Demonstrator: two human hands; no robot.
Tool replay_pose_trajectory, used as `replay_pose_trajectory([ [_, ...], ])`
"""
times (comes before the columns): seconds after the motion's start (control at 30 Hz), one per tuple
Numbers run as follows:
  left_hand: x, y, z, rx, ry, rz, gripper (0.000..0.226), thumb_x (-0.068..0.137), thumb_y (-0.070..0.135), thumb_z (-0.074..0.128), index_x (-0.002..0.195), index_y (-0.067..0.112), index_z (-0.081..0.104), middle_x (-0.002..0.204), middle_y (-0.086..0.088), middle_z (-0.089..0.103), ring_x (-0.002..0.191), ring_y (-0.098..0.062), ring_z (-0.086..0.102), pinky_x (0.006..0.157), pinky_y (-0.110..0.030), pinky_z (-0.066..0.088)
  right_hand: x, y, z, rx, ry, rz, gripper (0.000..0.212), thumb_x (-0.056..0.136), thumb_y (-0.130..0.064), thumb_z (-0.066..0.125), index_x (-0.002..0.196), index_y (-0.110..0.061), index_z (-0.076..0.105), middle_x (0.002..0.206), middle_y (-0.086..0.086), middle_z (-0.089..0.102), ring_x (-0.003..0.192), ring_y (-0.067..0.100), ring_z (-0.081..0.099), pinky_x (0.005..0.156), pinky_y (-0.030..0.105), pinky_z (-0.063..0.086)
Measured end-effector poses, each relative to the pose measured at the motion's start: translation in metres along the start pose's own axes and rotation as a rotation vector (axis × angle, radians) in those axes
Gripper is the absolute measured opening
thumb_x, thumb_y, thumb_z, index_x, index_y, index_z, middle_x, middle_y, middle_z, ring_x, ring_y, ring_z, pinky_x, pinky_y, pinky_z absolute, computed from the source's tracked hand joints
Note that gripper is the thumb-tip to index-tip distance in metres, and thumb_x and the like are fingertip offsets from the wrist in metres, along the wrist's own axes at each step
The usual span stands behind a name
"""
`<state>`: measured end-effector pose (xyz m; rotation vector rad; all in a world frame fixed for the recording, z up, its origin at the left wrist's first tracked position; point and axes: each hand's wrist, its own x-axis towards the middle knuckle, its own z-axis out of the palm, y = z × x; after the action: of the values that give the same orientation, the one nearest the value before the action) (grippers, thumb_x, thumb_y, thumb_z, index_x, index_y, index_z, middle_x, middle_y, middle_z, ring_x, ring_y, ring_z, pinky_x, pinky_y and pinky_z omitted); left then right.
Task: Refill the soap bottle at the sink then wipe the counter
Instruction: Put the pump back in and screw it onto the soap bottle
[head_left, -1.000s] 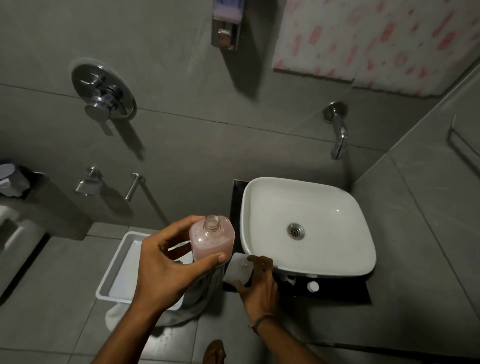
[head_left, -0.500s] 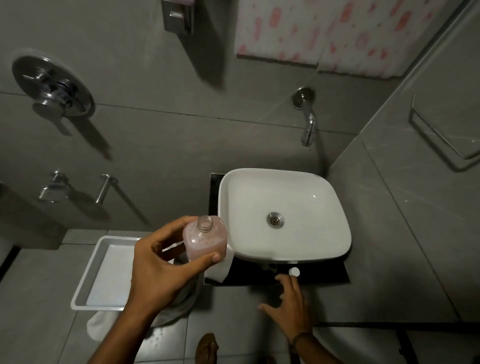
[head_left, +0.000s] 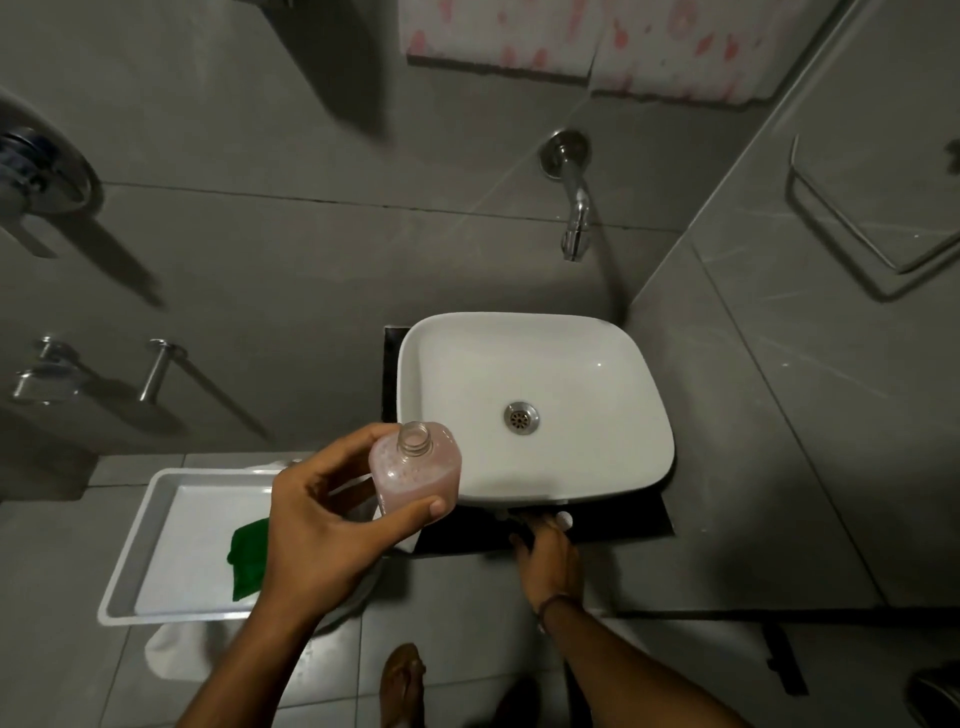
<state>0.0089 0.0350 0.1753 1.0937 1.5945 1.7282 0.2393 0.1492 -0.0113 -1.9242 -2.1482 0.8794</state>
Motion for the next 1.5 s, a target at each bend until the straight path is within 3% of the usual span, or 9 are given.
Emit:
replay_pose_trajectory([
  [0.23,-0.001,-0.007,0.006,0.039,-0.019,-0.027,0.064,0.058,0.026,0.098,0.119,0.028,0.077,0.117,0.015,0.081,0.112,-0.011,0.078,0.089,-0.028,0.066,0.005,-0.018,0.038,0.108,0.054,0.300,0.028,0.095,-0.042,0.064,0.121,-0.035,0.069,0.120,0.006,0.073,0.109,0.035,0.069,0.075,0.032,0.050],
  [0.33,-0.001,-0.009,0.005,0.030,-0.021,-0.029,0.063,0.062,0.028,0.100,0.120,0.025,0.076,0.119,0.013,0.081,0.113,-0.011,0.077,0.089,-0.026,0.065,0.012,-0.020,0.051,0.180,0.021,0.375,0.039,0.095,-0.048,0.062,0.130,-0.029,0.064,0.129,0.008,0.069,0.116,0.035,0.066,0.085,0.036,0.051],
  [0.43,-0.002,-0.011,0.003,0.032,-0.026,-0.034,0.062,0.065,0.028,0.102,0.121,0.028,0.075,0.120,0.015,0.080,0.115,-0.011,0.077,0.089,-0.024,0.064,0.020,-0.017,0.059,0.181,0.015,0.416,0.042,0.097,-0.046,0.062,0.133,-0.024,0.063,0.135,0.010,0.066,0.121,0.036,0.063,0.094,0.039,0.052],
  [0.53,-0.003,-0.014,0.000,0.029,-0.029,-0.038,0.062,0.064,0.024,0.098,0.121,0.028,0.075,0.120,0.015,0.080,0.114,-0.010,0.077,0.089,-0.023,0.064,0.026,-0.012,0.058,0.147,0.036,0.408,0.032,0.097,-0.038,0.064,0.123,-0.020,0.069,0.127,0.012,0.070,0.115,0.036,0.067,0.085,0.036,0.053],
  [0.73,-0.004,-0.016,-0.002,0.037,-0.042,-0.037,0.064,0.064,0.025,0.104,0.121,0.033,0.075,0.120,0.016,0.080,0.114,-0.009,0.077,0.088,-0.021,0.064,0.007,0.006,0.040,0.059,0.084,0.272,0.025,0.087,-0.039,0.074,0.110,-0.029,0.076,0.111,0.009,0.075,0.104,0.038,0.069,0.069,0.031,0.048],
  [0.87,-0.005,-0.017,0.001,0.037,-0.049,-0.047,0.061,0.060,0.024,0.098,0.117,0.032,0.076,0.116,0.019,0.080,0.109,-0.005,0.077,0.086,-0.017,0.062,-0.019,0.030,0.021,-0.138,0.111,0.103,0.025,0.075,-0.047,0.084,0.092,-0.031,0.078,0.103,0.005,0.060,0.098,0.034,0.055,0.081,0.039,0.051],
  [1.07,-0.008,-0.020,0.006,0.075,-0.058,-0.043,0.062,0.057,0.025,0.100,0.114,0.042,0.080,0.112,0.022,0.081,0.106,-0.001,0.077,0.085,-0.013,0.061,-0.056,0.033,-0.042,0.287,0.114,0.032,0.015,0.074,-0.032,0.089,0.085,-0.032,0.079,0.083,-0.010,0.073,0.080,0.013,0.073,0.074,0.036,0.058],
  [1.3,-0.009,-0.023,0.012,0.057,-0.051,-0.106,0.066,0.060,0.041,0.100,0.122,0.041,0.077,0.119,0.016,0.081,0.116,-0.013,0.076,0.096,-0.034,0.065,-0.080,-0.042,-0.194,0.439,0.325,-0.191,0.027,0.065,-0.024,0.093,0.083,-0.032,0.076,0.070,-0.009,0.077,0.058,0.001,0.071,0.056,0.013,0.054],
  [1.5,-0.012,-0.027,0.013,0.083,-0.046,-0.116,0.070,0.062,0.044,0.103,0.126,0.038,0.076,0.123,0.013,0.080,0.118,-0.018,0.076,0.098,-0.046,0.064,-0.102,-0.160,-0.325,0.402,0.117,-0.552,0.028,0.057,-0.040,0.086,0.083,-0.032,0.079,0.075,-0.006,0.079,0.059,0.013,0.074,0.059,0.017,0.060],
])
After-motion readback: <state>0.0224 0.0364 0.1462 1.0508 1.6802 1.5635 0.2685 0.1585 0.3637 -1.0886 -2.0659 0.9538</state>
